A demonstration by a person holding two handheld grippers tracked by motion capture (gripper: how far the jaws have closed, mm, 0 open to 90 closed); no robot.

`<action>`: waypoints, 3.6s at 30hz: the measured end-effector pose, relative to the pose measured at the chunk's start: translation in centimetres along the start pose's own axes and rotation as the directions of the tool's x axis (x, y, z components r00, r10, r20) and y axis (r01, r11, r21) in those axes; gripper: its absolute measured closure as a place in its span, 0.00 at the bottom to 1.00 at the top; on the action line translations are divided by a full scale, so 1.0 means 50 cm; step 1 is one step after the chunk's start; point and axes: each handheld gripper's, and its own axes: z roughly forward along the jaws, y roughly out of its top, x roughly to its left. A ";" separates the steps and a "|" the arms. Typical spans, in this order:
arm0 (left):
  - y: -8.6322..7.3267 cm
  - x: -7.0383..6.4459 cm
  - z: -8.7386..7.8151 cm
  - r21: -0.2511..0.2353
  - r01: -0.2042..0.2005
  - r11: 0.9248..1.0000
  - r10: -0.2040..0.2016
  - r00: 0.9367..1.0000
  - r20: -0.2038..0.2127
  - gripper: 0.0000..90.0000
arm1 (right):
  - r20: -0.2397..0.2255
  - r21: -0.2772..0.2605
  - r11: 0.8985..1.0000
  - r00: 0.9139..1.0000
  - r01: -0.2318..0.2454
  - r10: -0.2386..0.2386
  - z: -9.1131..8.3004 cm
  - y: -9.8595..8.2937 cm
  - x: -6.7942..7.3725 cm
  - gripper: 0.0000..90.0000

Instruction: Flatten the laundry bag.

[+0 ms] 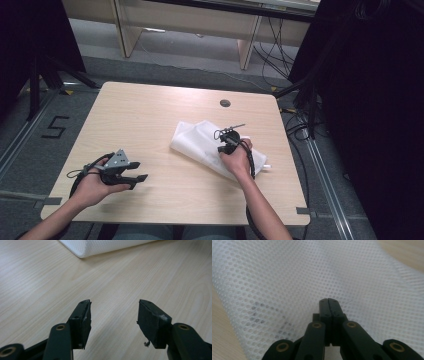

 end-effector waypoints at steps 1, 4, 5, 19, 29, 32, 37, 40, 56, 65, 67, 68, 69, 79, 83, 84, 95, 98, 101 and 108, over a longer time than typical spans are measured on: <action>0.002 0.003 -0.003 0.015 -0.016 1.000 0.016 1.000 0.010 0.49 | -0.011 -0.002 0.999 0.999 -0.039 0.039 0.008 -0.002 0.010 1.00; 0.004 0.002 -0.004 -0.007 -0.023 1.000 0.023 1.000 0.017 0.49 | -0.040 0.023 1.000 0.999 -0.015 0.016 0.025 -0.004 0.019 1.00; 0.004 -0.001 -0.003 -0.004 -0.010 1.000 0.011 1.000 0.015 0.49 | -0.048 0.020 1.000 0.999 -0.004 0.005 0.030 -0.006 0.023 1.00; 0.004 -0.005 -0.002 -0.017 0.002 1.000 -0.002 1.000 0.022 0.50 | -0.095 0.006 0.994 0.990 0.109 -0.108 0.042 0.001 0.107 1.00; 0.004 -0.015 0.005 -0.010 -0.010 1.000 0.010 0.999 0.039 0.52 | -0.129 0.021 0.987 0.980 0.157 -0.153 0.044 0.001 0.141 1.00; 0.006 -0.018 0.007 -0.007 -0.009 1.000 0.010 0.999 0.045 0.53 | -0.145 0.009 0.981 0.971 0.192 -0.189 0.045 0.002 0.148 1.00; 0.007 -0.025 0.013 0.000 -0.030 1.000 0.030 0.998 0.052 0.54 | -0.166 0.048 0.976 0.965 0.212 -0.202 0.042 0.002 0.168 1.00; 0.008 -0.027 0.014 0.015 -0.026 1.000 0.025 0.998 0.063 0.54 | -0.170 0.029 0.971 0.958 0.237 -0.229 0.043 0.001 0.172 1.00; 0.023 -0.046 0.037 0.059 -0.048 0.997 0.045 0.997 0.063 0.70 | -0.152 -0.032 0.987 0.975 0.157 -0.160 0.004 0.027 0.141 0.99; 0.039 -0.076 0.061 0.080 -0.016 0.997 0.008 0.995 0.101 0.81 | -0.023 -0.022 0.999 0.999 0.038 -0.039 -0.006 0.034 0.076 0.96; 0.042 -0.080 0.069 0.097 -0.043 0.994 0.032 0.993 0.110 0.82 | -0.016 -0.003 1.000 0.999 0.030 -0.030 0.001 0.031 0.075 0.96; 0.043 -0.083 0.074 0.100 -0.045 0.994 0.034 0.993 0.116 0.82 | -0.011 0.001 0.999 0.999 0.032 -0.032 0.007 0.030 0.075 0.96; 0.045 -0.086 0.079 0.106 -0.054 0.993 0.042 0.993 0.113 0.82 | -0.010 0.009 0.999 0.999 0.031 -0.031 0.012 0.029 0.075 0.96; 0.049 -0.106 0.112 0.132 -0.085 0.988 0.067 0.989 0.135 0.82 | -0.007 0.047 0.996 0.998 0.069 -0.069 0.045 0.022 0.097 0.98; 0.049 -0.107 0.114 0.134 -0.093 0.987 0.074 0.988 0.135 0.81 | -0.038 0.034 0.994 0.994 0.105 -0.104 0.051 0.024 0.110 0.98; 0.049 -0.109 0.114 0.133 -0.086 0.987 0.068 0.988 0.139 0.81 | -0.044 0.034 0.994 0.994 0.104 -0.103 0.051 0.024 0.115 0.98; 0.044 -0.110 0.118 0.175 -0.113 0.978 0.086 0.984 0.154 0.82 | -0.099 0.024 0.993 0.988 0.118 -0.115 0.058 0.027 0.142 0.98; 0.043 -0.114 0.118 0.179 -0.089 0.980 0.060 0.985 0.163 0.82 | -0.119 0.006 0.990 0.983 0.140 -0.139 0.062 0.028 0.147 0.98; 0.043 -0.116 0.118 0.180 -0.083 0.980 0.053 0.985 0.166 0.83 | -0.124 0.009 0.990 0.982 0.143 -0.141 0.064 0.031 0.156 0.98; 0.044 -0.117 0.116 0.171 -0.091 0.981 0.060 0.982 0.178 0.83 | -0.153 0.022 0.990 0.979 0.138 -0.133 0.069 0.042 0.172 0.93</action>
